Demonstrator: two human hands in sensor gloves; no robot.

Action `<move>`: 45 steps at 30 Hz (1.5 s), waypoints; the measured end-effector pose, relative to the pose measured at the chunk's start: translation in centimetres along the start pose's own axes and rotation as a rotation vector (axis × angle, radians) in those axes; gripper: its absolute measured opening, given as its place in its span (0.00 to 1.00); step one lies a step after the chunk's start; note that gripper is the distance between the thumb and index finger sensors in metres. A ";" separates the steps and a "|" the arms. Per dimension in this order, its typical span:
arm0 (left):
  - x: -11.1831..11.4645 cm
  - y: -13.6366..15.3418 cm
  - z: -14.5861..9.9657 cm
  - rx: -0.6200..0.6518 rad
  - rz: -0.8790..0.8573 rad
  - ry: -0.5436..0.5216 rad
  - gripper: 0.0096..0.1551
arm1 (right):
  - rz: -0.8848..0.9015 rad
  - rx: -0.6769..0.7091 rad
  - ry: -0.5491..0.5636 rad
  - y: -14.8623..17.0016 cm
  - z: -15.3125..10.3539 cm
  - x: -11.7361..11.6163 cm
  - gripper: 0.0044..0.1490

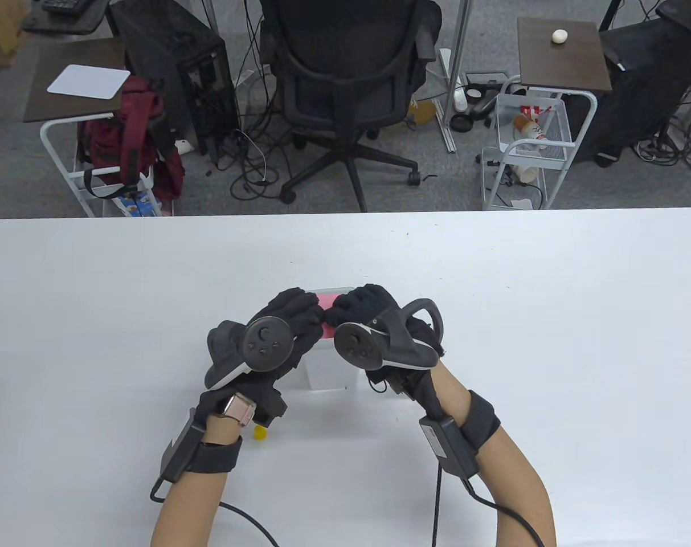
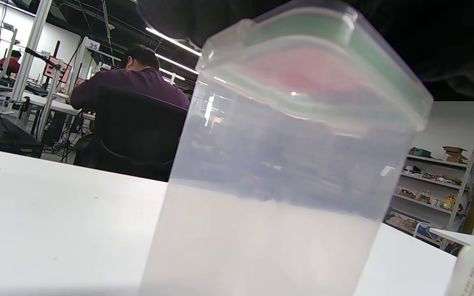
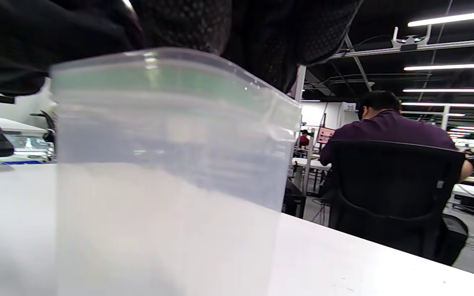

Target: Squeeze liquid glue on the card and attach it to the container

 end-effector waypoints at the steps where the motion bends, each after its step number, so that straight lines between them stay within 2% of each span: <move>1: 0.0 0.0 0.0 0.000 0.000 0.001 0.22 | -0.012 0.012 0.005 -0.2 -0.3 0.0 0.22; 5: 0.0 0.0 0.0 -0.002 -0.002 -0.001 0.22 | -0.042 0.052 0.013 -0.9 -1.3 0.2 0.22; 8: 0.0 0.0 0.0 -0.006 -0.008 -0.001 0.22 | -0.003 0.054 -0.035 -0.3 -0.9 0.5 0.21; 10: 0.0 0.0 0.0 -0.005 -0.009 -0.003 0.22 | 0.066 0.017 -0.031 0.5 -0.3 0.6 0.21; 12: 0.0 0.0 0.0 -0.006 -0.013 -0.004 0.22 | 0.057 -0.101 0.020 1.8 0.5 0.9 0.22; 14: 0.0 0.0 0.0 -0.002 -0.011 -0.006 0.22 | 0.052 -0.170 -0.008 2.6 1.4 0.6 0.23; 17: 0.0 0.0 0.0 0.000 -0.010 -0.006 0.22 | 0.063 -0.164 -0.067 2.4 2.5 -0.4 0.25; 20: 0.0 0.0 0.0 0.000 -0.013 -0.009 0.22 | -0.039 -0.163 -0.029 1.4 2.4 -0.6 0.24; 22: 0.0 0.0 0.0 0.001 -0.013 -0.008 0.22 | -0.081 -0.138 -0.028 0.8 2.1 -0.5 0.24; 34: 0.0 0.1 -0.1 -0.003 -0.019 -0.011 0.22 | -0.055 0.071 0.013 -1.3 -1.6 0.3 0.22; 38: 0.0 0.0 -0.1 -0.006 -0.015 -0.009 0.22 | -0.022 0.072 -0.038 -0.7 -1.4 0.6 0.22; 40: -0.1 0.1 -0.1 -0.004 -0.014 -0.009 0.22 | 0.051 0.052 -0.044 -0.2 -0.6 0.7 0.22; 43: 0.0 0.1 -0.1 -0.004 -0.021 -0.011 0.22 | -0.010 -0.097 -0.006 0.9 0.9 0.8 0.23; 45: 0.0 0.1 -0.1 -0.003 -0.019 -0.013 0.22 | -0.016 -0.139 -0.059 1.3 1.9 0.1 0.24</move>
Point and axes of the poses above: the tracker on the back of each hand, its own y axis roughly to the little-finger side, its own z axis roughly from the wrist to the fingertips, x = y × z, the point moved 5 cm from there along z, roughly from the wrist to the fingertips, and after that the axes turned 14 degrees about -y, right-handed, at the moved point
